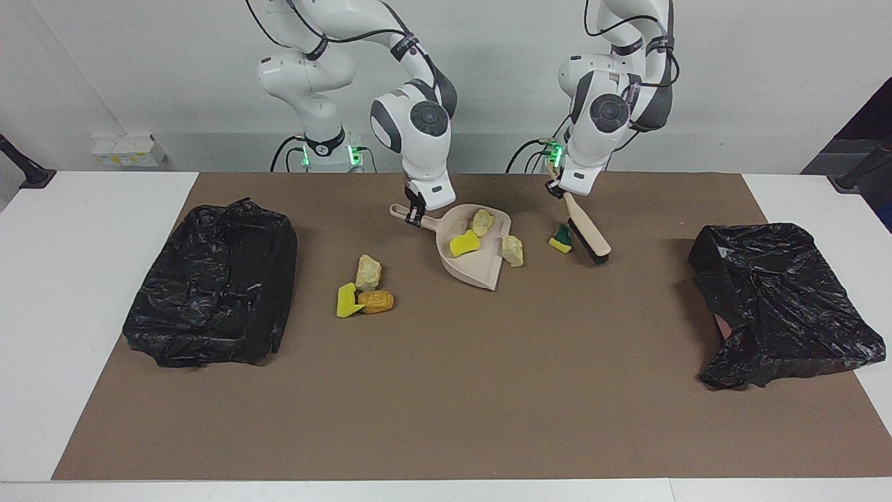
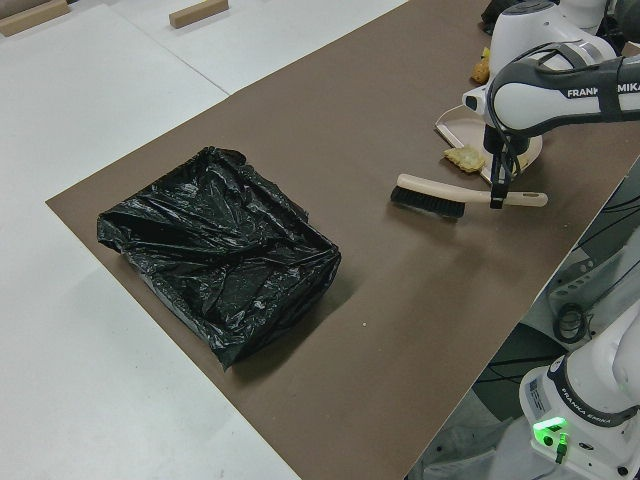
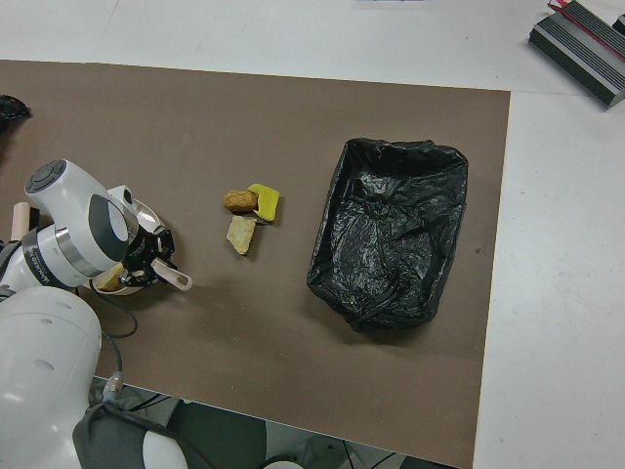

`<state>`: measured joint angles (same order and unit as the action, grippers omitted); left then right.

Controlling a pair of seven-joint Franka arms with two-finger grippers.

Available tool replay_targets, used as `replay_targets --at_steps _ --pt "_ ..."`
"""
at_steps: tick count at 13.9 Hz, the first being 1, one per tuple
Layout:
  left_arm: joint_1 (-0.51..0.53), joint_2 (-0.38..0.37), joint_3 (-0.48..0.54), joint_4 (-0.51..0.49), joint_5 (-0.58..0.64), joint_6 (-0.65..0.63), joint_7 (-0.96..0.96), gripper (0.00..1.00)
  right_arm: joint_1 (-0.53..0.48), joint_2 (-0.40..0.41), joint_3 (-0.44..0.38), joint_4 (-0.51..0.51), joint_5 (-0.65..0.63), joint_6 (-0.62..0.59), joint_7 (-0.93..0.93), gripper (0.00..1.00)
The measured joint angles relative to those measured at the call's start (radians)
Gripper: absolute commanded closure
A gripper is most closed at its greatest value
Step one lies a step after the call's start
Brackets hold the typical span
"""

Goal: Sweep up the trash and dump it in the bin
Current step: 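Sweep the remaining sponge and trash into the dustpan with the left gripper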

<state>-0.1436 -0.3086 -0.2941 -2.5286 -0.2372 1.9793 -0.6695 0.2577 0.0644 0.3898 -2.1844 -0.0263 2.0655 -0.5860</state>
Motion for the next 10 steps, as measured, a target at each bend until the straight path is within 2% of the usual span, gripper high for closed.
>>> replay_targets --at_steps 2,5,7,10 --pt "-0.033 0.029 -0.005 0.003 -0.017 0.089 0.001 1.0 0.0 0.0 0.0 0.0 0.0 -0.001 0.005 1.0" --pt "-0.116 0.131 -0.013 0.065 -0.021 0.2 0.029 1.0 0.0 0.0 0.0 0.0 0.0 -0.001 0.022 1.0" --pt "-0.167 0.182 -0.014 0.132 -0.021 0.203 0.11 1.0 0.0 0.0 0.001 0.0 0.0 -0.001 0.028 1.0" --pt "-0.264 0.2 -0.018 0.174 -0.022 0.197 0.17 1.0 0.0 0.0 0.001 0.0 0.0 -0.001 0.029 1.0"
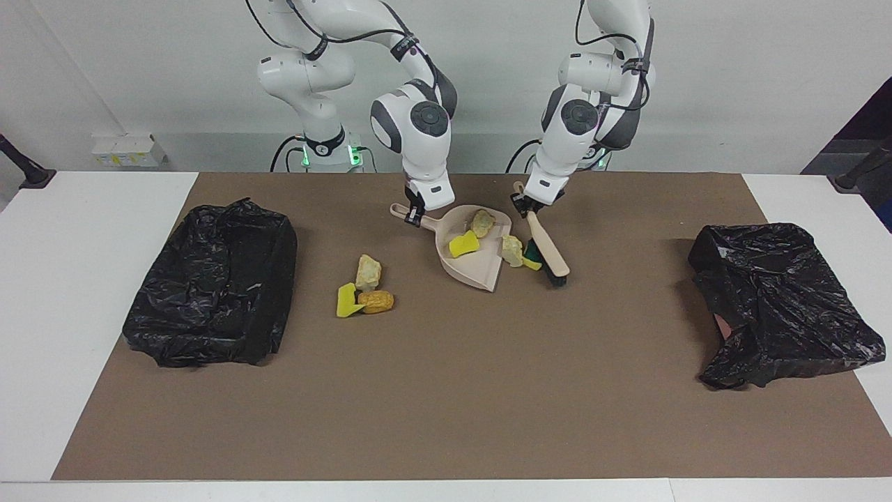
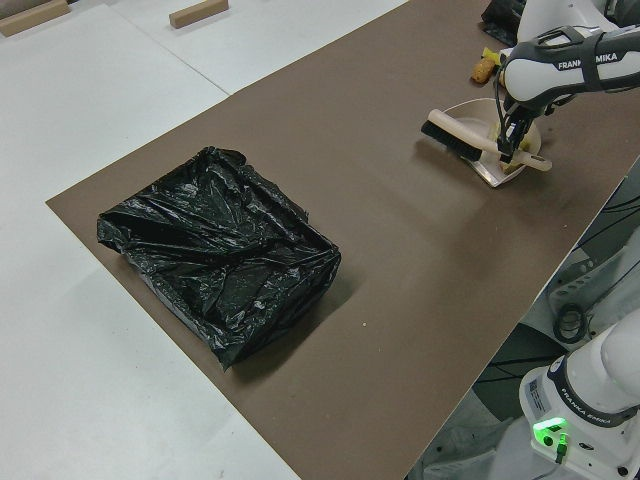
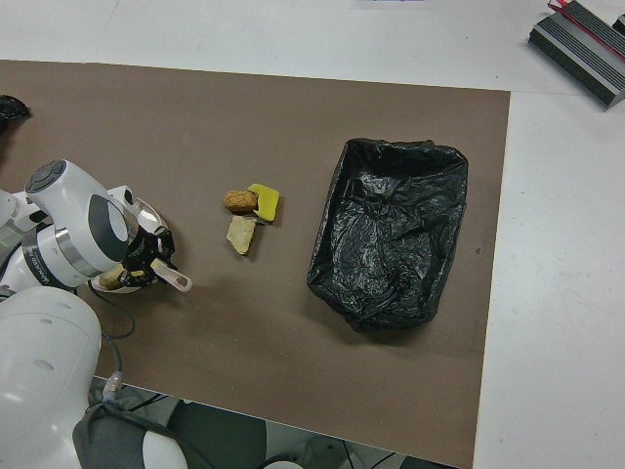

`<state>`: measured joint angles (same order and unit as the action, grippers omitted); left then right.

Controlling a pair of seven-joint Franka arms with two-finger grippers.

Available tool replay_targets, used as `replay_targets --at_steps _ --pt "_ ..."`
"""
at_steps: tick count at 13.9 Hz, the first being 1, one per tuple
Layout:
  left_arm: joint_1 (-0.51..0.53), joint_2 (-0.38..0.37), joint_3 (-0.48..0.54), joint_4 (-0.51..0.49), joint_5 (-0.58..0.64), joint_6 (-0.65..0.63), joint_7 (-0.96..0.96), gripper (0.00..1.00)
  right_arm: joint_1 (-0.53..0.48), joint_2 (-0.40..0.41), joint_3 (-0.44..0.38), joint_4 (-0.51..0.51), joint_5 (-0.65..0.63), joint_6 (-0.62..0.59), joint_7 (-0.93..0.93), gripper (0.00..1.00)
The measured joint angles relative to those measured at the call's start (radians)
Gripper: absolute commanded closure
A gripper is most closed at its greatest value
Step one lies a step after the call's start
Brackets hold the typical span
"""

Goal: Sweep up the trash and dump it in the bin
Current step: 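Sweep the remaining sponge and trash into the dustpan with the left gripper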

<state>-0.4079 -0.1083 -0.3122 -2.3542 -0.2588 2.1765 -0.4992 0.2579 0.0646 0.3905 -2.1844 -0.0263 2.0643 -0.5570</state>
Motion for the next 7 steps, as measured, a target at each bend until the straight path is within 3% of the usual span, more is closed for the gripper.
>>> replay_targets --at_steps 4,7 --pt "-0.025 0.0 0.011 0.086 0.001 -0.144 0.022 1.0 0.0 0.0 0.0 0.0 0.0 0.0 0.001 1.0" --pt "0.05 -0.009 0.032 0.137 0.002 -0.271 0.088 1.0 0.0 0.0 0.0 0.0 0.0 0.0 0.001 1.0"
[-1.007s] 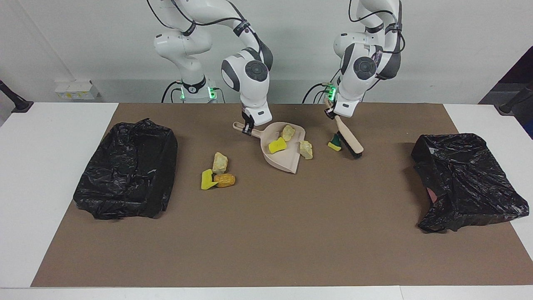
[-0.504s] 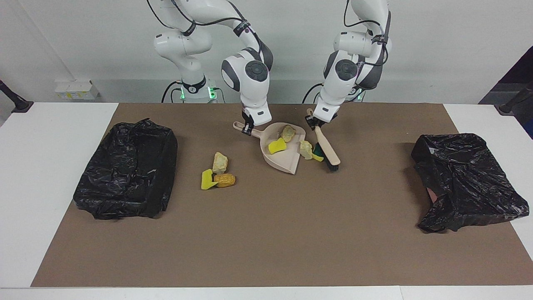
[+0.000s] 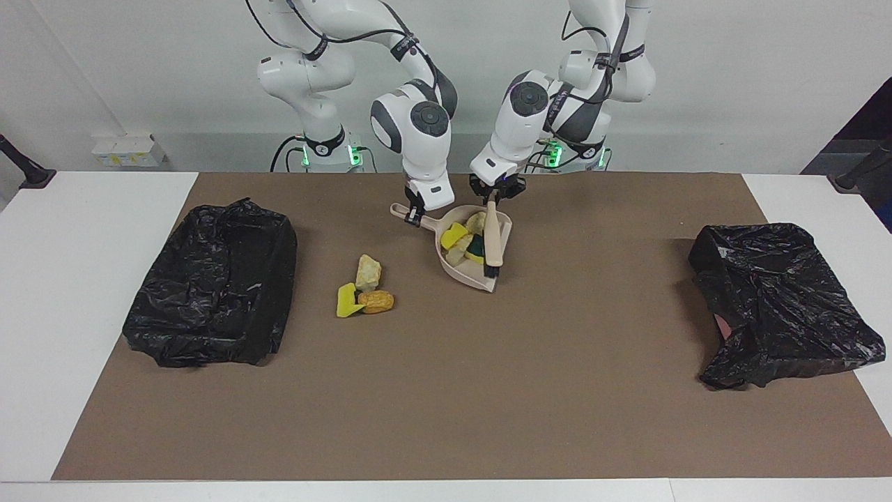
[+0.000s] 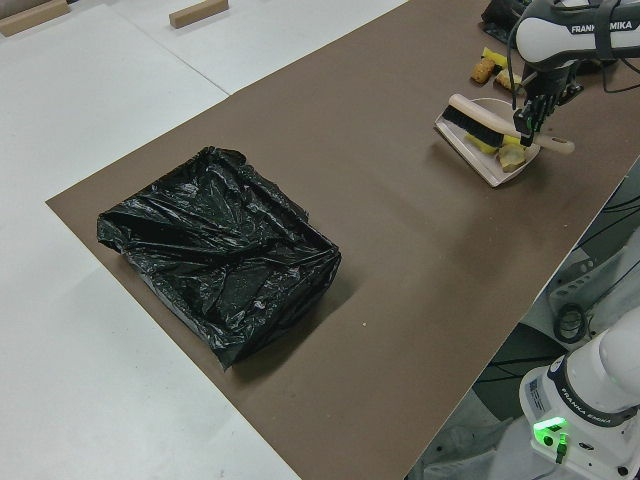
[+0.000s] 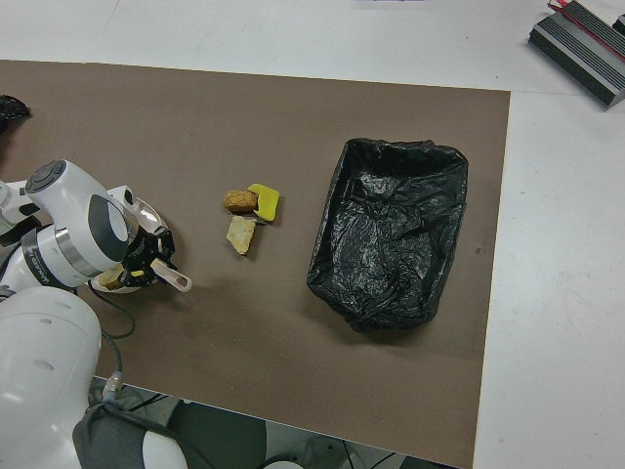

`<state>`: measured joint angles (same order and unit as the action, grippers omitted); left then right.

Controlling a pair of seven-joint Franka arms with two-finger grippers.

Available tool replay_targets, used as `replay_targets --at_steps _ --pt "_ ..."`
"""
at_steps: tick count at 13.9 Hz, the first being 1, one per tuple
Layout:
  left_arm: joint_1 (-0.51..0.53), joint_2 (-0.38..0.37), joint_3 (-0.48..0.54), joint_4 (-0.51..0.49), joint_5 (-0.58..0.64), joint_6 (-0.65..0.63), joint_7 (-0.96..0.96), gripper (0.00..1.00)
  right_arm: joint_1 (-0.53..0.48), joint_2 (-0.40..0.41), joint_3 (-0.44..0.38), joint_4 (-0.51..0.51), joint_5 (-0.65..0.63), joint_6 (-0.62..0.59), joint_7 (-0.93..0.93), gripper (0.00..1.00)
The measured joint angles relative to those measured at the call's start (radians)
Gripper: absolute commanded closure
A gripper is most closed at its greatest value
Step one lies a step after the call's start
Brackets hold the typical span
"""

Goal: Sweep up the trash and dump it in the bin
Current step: 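Sweep the remaining sponge and trash into the dustpan with the left gripper, then carry the loaded dustpan with the right gripper over the nearer black bag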

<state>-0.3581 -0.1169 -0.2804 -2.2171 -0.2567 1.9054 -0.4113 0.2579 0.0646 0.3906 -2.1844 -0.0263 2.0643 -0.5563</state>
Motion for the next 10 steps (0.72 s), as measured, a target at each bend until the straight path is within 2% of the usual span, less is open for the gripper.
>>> replay_targets --at_steps 6,8,10 --pt "0.051 -0.037 0.002 0.003 0.016 -0.072 0.015 1.0 -0.004 -0.01 -0.01 0.015 -0.001 -0.029 0.006 1.0" --pt "0.054 -0.062 -0.006 -0.006 0.024 -0.089 0.006 1.0 -0.01 -0.047 -0.036 0.032 -0.003 -0.087 -0.01 1.0" --pt "0.054 -0.093 -0.049 -0.038 0.027 -0.087 -0.005 1.0 -0.018 -0.112 -0.103 0.049 -0.004 -0.172 -0.08 1.0"
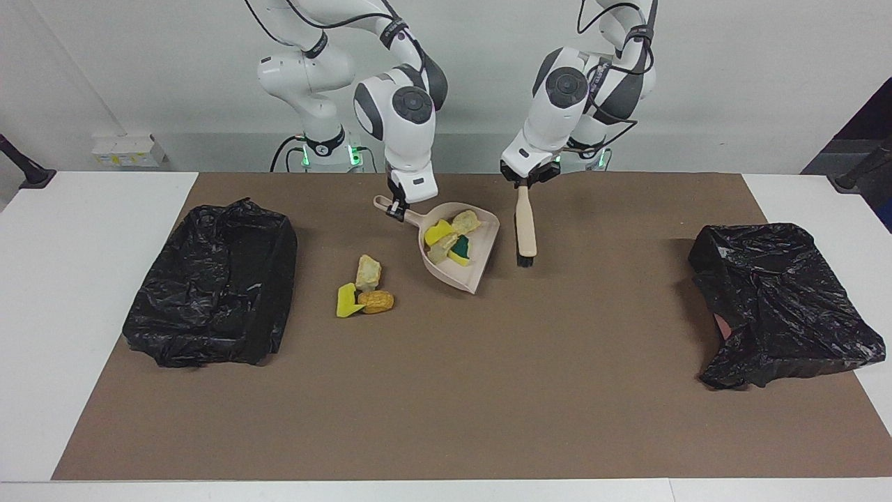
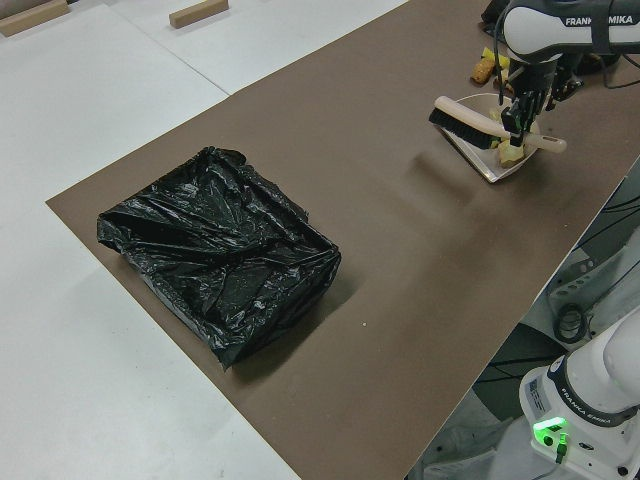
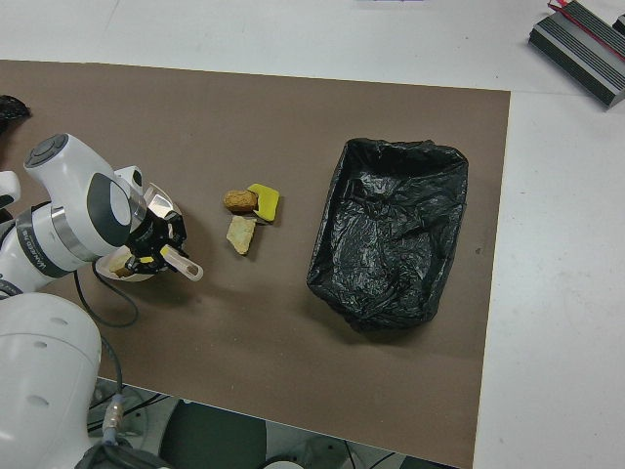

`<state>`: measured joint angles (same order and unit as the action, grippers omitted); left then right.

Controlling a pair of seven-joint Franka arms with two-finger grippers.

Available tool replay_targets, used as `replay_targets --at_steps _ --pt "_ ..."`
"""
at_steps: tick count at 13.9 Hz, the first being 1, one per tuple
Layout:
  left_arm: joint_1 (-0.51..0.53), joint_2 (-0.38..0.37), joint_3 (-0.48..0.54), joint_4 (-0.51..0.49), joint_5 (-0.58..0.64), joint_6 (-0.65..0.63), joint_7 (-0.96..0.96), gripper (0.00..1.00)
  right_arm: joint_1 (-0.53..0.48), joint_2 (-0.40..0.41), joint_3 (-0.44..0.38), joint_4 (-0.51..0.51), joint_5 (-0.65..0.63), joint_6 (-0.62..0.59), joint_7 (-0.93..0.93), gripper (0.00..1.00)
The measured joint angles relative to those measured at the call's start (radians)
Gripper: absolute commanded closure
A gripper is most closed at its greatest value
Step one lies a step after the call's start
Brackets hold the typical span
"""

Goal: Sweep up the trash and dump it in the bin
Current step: 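Carry the loaded dustpan with the right gripper over the nearer black bag, then tilt the dustpan with the right gripper to dump trash into the bag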

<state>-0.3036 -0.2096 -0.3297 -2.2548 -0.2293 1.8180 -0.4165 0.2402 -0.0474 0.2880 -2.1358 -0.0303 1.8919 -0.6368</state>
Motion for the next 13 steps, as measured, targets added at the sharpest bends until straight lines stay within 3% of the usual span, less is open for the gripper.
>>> replay_targets --at_steps 5,8,11,13 --pt "-0.002 -0.042 -0.186 -0.109 -0.008 0.09 -0.179 1.0 -0.01 -0.134 -0.271 0.044 -0.005 -0.158 -0.282 1.0" --pt "-0.004 -0.044 -0.289 -0.151 -0.073 0.157 -0.238 1.0 -0.017 -0.166 -0.451 0.104 -0.069 -0.221 -0.432 1.0" --pt "-0.005 -0.046 -0.371 -0.215 -0.128 0.251 -0.277 1.0 -0.02 -0.164 -0.608 0.143 -0.145 -0.213 -0.572 1.0" --pt "-0.005 -0.048 -0.381 -0.238 -0.164 0.272 -0.277 1.0 -0.022 -0.16 -0.709 0.148 -0.226 -0.141 -0.677 1.0"
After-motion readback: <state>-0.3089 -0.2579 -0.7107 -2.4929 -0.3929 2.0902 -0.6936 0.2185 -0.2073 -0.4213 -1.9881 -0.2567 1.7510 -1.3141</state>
